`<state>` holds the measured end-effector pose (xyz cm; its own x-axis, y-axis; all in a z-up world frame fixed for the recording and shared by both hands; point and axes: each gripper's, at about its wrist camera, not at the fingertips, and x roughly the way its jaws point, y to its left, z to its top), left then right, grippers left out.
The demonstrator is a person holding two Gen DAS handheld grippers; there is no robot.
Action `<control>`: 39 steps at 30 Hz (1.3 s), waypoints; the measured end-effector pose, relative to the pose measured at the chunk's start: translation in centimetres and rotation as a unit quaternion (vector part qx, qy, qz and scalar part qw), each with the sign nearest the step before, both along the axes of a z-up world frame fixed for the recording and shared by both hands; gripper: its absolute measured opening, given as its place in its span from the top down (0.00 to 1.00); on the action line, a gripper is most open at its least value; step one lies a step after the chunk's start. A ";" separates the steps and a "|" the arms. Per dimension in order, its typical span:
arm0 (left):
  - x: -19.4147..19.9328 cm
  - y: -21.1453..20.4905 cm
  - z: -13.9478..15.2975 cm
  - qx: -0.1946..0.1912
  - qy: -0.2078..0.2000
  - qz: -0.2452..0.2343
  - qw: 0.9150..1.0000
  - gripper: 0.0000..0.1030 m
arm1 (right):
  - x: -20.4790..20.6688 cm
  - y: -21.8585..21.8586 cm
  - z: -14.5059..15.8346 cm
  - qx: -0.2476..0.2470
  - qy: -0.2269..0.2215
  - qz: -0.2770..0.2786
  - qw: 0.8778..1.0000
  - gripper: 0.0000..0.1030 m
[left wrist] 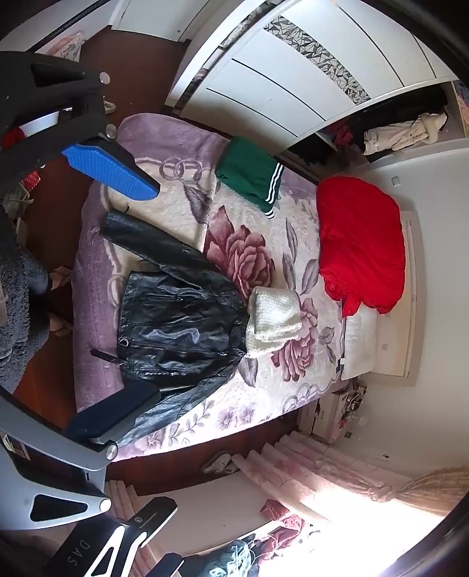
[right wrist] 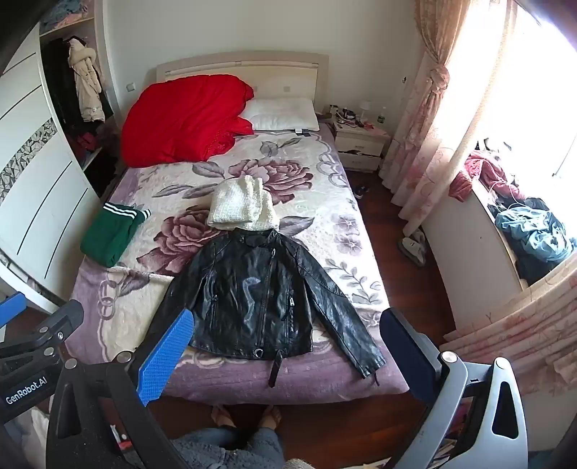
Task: Fold large clothes
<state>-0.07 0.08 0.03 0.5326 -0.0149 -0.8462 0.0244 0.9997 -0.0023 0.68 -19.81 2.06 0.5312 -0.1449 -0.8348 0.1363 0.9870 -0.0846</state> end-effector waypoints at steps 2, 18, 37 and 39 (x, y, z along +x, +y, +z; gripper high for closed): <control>0.1 -0.1 0.0 0.006 0.005 0.000 1.000 0.00 | -0.1 -0.1 0.1 0.008 -0.002 0.001 1.000 0.00; 0.4 -0.4 0.9 0.003 0.004 0.000 1.000 0.00 | -0.3 0.0 0.2 0.001 -0.001 0.001 1.000 0.00; 0.5 -0.5 2.1 -0.003 -0.009 0.000 1.000 0.00 | -0.3 0.1 1.1 0.000 -0.010 -0.001 1.000 0.00; 0.5 -0.4 2.1 -0.004 -0.009 0.000 1.000 0.00 | -0.3 0.2 1.1 -0.001 -0.010 -0.001 1.000 0.00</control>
